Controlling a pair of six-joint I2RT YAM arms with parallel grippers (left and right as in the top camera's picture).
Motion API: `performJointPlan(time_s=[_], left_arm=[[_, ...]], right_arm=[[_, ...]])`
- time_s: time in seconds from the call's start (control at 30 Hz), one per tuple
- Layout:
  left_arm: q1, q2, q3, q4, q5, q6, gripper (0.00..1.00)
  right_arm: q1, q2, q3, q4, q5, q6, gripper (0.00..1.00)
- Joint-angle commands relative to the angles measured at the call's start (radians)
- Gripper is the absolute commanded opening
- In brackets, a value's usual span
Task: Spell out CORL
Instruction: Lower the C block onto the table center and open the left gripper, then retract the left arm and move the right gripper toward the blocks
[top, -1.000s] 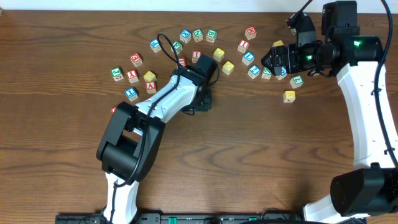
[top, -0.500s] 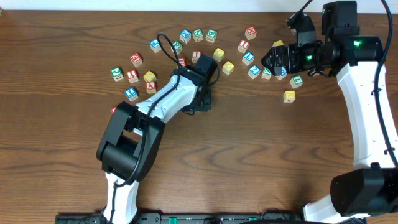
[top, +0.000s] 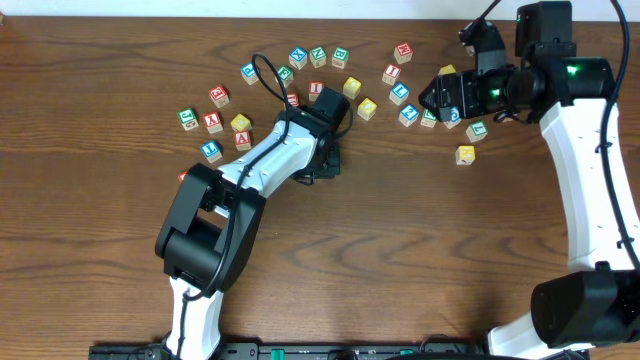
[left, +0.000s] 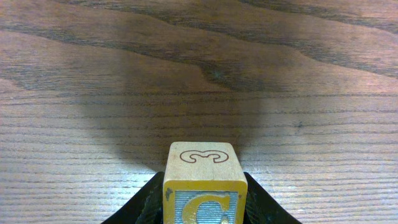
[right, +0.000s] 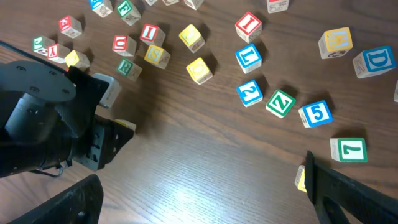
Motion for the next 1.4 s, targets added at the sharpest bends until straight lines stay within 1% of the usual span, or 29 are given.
performJointPlan(time_s=[0.0,0.1,0.13,0.17,0.2,0.4,0.47,0.6,0.73,0.87,0.93,1.03,1.17,1.27,1.3,1.37], left_arm=[[-0.003,0.008,-0.006,-0.001,-0.012,-0.009,0.35],[-0.003,0.007,-0.005,0.0,-0.012,0.0,0.36],[-0.003,0.007,-0.003,-0.002,-0.012,0.013,0.39],[0.0,0.002,0.017,-0.024,-0.012,0.061,0.43],[0.002,-0.004,0.029,-0.039,-0.013,0.08,0.46],[0.039,-0.083,0.132,-0.121,-0.013,0.174,0.57],[0.061,-0.135,0.159,-0.143,-0.013,0.192,0.58],[0.117,-0.264,0.167,-0.148,-0.013,0.195,0.59],[0.199,-0.394,0.167,-0.164,-0.013,0.218,0.59],[0.3,-0.496,0.167,-0.202,-0.013,0.25,0.59],[0.344,-0.521,0.167,-0.216,-0.013,0.25,0.59],[0.407,-0.533,0.167,-0.24,-0.013,0.25,0.59],[0.438,-0.531,0.167,-0.27,-0.013,0.25,0.59],[0.438,-0.531,0.167,-0.27,-0.013,0.25,0.59],[0.438,-0.531,0.167,-0.27,-0.013,0.25,0.59],[0.438,-0.528,0.167,-0.27,-0.013,0.249,0.59]], right_arm=[[0.006,0.002,0.019,0.0,-0.003,-0.012,0.99],[0.006,0.002,0.019,0.0,-0.003,-0.012,0.99],[0.007,0.002,0.019,0.0,-0.003,-0.012,0.99],[0.007,0.002,0.019,0.009,-0.003,-0.011,0.99],[0.007,0.002,0.019,0.02,-0.003,-0.011,0.99],[0.007,0.002,0.019,0.06,-0.004,-0.009,0.99],[0.007,0.002,0.019,0.06,-0.003,0.035,0.99],[0.007,0.002,0.019,0.053,-0.002,0.063,0.99],[0.021,0.002,0.019,0.062,0.084,0.156,0.99],[0.073,0.011,0.051,0.078,0.187,0.233,0.99],[0.098,0.041,0.114,0.053,0.224,0.245,0.99],[0.132,0.156,0.312,-0.047,0.252,0.251,0.99],[0.159,0.348,0.614,-0.199,0.277,0.252,0.99],[0.171,0.474,0.802,-0.275,0.297,0.299,0.98],[0.172,0.498,0.834,-0.283,0.304,0.319,0.96],[0.171,0.537,0.862,-0.279,0.307,0.344,0.96]])
